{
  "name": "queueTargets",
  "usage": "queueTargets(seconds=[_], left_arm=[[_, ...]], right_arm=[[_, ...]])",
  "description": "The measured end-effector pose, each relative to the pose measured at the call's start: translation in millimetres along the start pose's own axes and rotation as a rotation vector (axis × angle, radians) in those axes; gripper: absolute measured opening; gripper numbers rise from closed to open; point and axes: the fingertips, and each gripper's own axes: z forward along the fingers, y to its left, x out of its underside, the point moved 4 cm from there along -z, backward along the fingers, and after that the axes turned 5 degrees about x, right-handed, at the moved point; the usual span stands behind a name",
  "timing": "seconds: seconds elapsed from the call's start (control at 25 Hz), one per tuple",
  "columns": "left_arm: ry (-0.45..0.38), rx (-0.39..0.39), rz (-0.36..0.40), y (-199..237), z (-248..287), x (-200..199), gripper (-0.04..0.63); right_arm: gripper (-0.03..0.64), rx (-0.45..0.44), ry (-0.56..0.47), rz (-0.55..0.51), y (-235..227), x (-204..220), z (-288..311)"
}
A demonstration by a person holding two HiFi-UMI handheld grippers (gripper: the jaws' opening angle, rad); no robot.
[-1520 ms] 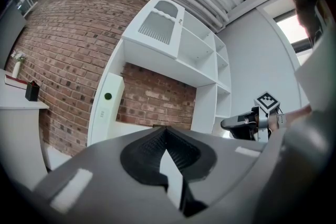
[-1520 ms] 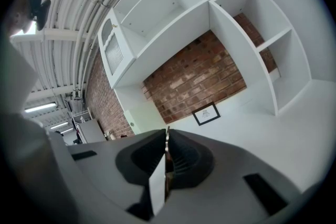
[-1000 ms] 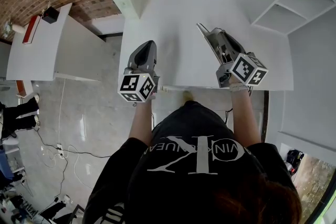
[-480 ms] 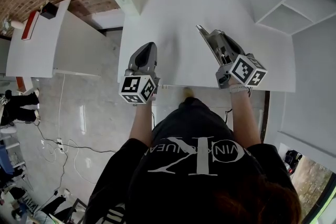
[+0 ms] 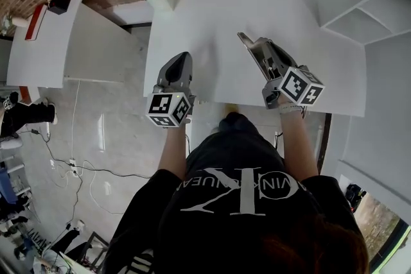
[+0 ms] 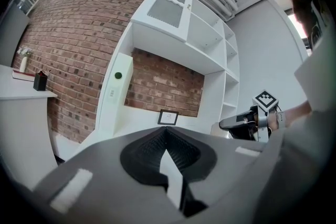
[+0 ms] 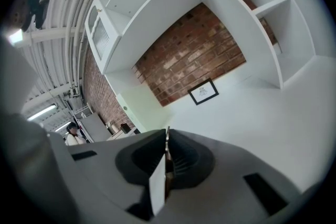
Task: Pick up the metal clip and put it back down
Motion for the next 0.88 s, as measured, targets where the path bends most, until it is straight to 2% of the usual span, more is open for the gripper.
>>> queueTargets(seconds=[0.28, 0.88], left_arm=[[0.023, -0.013, -0.011, 5.4, -1.0, 8.9, 0.009], [0.07, -0.063, -0.036, 23.8, 2.5, 29.0, 0.009]], right_arm=[[0.029, 0.003, 0.056, 0.017, -4.0, 13.9, 13.5], [0.029, -0.052, 0.176, 0.043, -4.5, 50.5, 55.9]])
